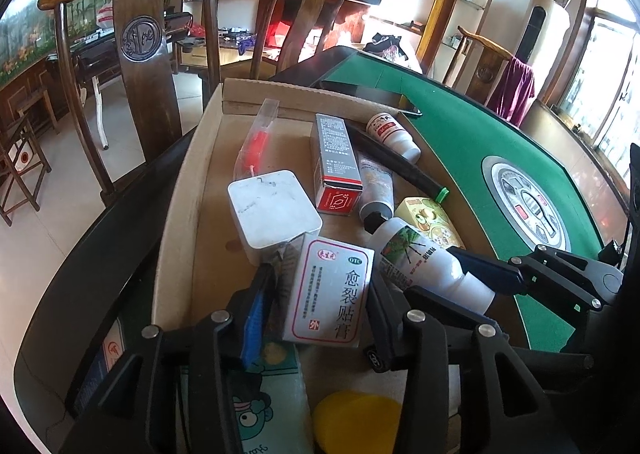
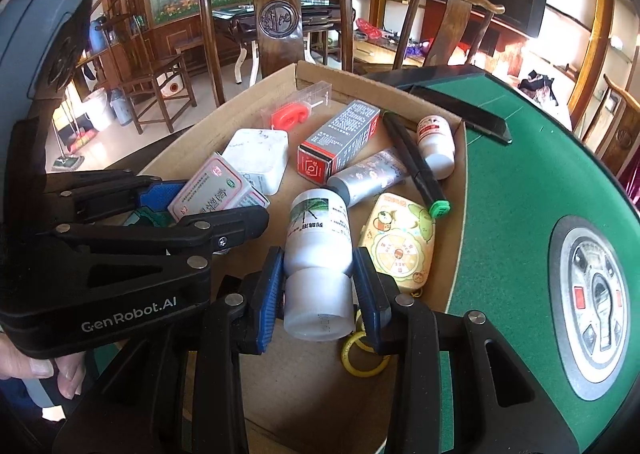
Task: Organize objects
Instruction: 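Lower the medicine box and pill bottle into the tray and open both tools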
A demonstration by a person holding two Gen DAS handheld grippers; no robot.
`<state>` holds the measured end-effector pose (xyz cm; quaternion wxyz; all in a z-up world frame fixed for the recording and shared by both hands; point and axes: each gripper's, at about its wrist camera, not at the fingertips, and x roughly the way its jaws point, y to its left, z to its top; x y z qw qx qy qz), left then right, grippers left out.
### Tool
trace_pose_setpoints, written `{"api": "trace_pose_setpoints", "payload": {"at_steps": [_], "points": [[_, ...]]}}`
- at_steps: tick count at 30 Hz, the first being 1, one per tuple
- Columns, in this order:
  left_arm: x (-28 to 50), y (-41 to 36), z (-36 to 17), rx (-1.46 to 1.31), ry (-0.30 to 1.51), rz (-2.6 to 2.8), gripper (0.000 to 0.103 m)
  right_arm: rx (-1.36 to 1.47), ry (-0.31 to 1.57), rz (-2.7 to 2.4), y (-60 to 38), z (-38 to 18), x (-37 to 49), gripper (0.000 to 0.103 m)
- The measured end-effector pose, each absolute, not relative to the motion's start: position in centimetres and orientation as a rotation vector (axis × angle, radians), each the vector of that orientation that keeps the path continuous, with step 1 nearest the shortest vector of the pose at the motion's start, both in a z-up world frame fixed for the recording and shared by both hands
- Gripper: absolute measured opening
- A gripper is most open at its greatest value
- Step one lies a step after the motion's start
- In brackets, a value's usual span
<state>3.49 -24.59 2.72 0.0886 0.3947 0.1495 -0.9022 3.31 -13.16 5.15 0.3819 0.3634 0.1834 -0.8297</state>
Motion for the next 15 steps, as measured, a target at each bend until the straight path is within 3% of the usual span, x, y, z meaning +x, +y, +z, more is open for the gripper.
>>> {"api": "trace_pose_setpoints", "payload": {"at_steps": [5, 9, 15], "points": [[4.1, -24.9, 3.2, 1.137, 0.437, -2.65, 0.065, 0.897, 0.457, -2.123, -12.7, 5.8, 3.5, 0.036], [4.6, -25.3, 3.3, 1.122, 0.472, -2.648, 0.069, 0.885, 0.426, -2.123, -12.3, 6.3, 3.5, 0.045], [5.1, -25.2, 4.0, 1.097, 0.468, -2.657, 0.074, 0.838, 0.407, -2.132, -11.8, 7.2, 4.4, 0.045]]}}
